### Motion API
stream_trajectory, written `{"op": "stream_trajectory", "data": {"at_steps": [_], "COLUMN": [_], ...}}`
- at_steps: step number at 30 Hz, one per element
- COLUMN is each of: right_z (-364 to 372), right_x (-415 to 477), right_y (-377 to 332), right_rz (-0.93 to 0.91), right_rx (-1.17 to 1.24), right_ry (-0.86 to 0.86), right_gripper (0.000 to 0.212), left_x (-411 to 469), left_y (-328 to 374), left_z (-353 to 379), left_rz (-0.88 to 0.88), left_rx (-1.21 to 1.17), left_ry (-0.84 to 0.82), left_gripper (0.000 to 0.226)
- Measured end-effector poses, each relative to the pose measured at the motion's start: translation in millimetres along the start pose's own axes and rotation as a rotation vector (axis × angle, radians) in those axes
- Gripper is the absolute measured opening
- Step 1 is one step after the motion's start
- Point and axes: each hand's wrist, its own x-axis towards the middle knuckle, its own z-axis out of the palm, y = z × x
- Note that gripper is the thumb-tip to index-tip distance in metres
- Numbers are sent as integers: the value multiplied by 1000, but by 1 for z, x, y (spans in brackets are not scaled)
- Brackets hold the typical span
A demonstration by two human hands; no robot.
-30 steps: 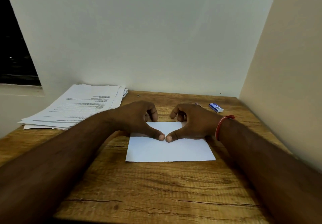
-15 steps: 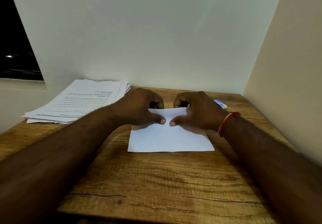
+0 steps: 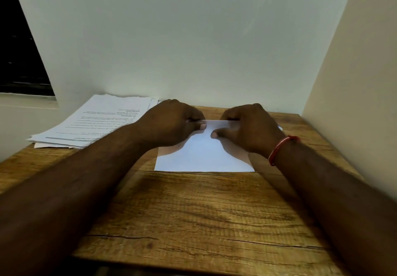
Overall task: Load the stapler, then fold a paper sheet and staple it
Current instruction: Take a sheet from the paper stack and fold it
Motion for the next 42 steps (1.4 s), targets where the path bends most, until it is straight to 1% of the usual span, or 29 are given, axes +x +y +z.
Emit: {"op": "stream_trajectory", "data": {"at_steps": [3,5,7,9,10,11,12,13,14,15,16,17,19,21,23,24,27,29,30,31,34,35,36,38,42], "right_z": [6,8,9,6,4,3,2,3,4,5,5,5,5,5,7,8,11,10,9,9,9,9,9,9,9], "right_x": [-1,-5,-8,-9,-8,-6,-5,-4,-3,-3,-2,-2,-2,-3,-5,-5,-5,-4,-3,-3,-2,-1,0,1,-1], "right_y": [7,6,3,0,-1,0,2,6,9,11,13,14,17,19,19,19,20,24,25,27,29,29,29,30,29], "right_rz": [229,388,469,487,508,542,574,594,604,613,622,625,601,547,508,499,463,439,439,444,471,482,492,494,449], "right_rx": [309,614,869,1041,1120,1192,1247,1284,1318,1348,1372,1389,1411,1414,1337,1266,1095,1057,1056,1073,1180,1216,1247,1271,1169], "right_ry": [75,64,65,121,162,200,229,249,259,263,260,253,217,103,-12,-32,2,19,21,22,44,67,90,120,142], "right_gripper": [28,24,25,19,17,17,19,21,23,25,26,27,30,34,36,34,32,32,32,31,35,36,36,36,34], "left_x": [1,0,0,0,-1,-1,-1,-2,-4,-6,-7,-7,-7,-6,-5,-5,-7,-8,-8,-7,-4,-3,-3,-2,-4], "left_y": [-7,-12,-19,-21,-20,-19,-18,-17,-13,-11,-9,-9,-10,-12,-16,-19,-25,-28,-30,-30,-28,-28,-28,-32,-39], "left_z": [-4,-7,-9,-7,-7,-6,-3,0,3,6,8,10,12,11,10,10,9,10,10,11,13,13,11,11,9], "left_rz": [-105,-172,-249,-375,-450,-517,-567,-598,-616,-626,-632,-628,-629,-644,-645,-639,-619,-609,-602,-581,-553,-574,-598,-610,-510], "left_rx": [-23,-70,-154,-330,-482,-700,-947,-1161,-1306,-1375,-1401,-1407,-1416,-1427,-1404,-1339,-993,-845,-844,-894,-1215,-1274,-1280,-1163,-798], "left_ry": [8,38,127,290,364,396,372,285,180,102,58,45,71,139,227,268,334,335,339,343,354,366,383,429,514], "left_gripper": [23,21,25,39,50,59,64,62,56,50,46,45,45,43,43,43,41,37,35,36,42,40,36,30,27]}}
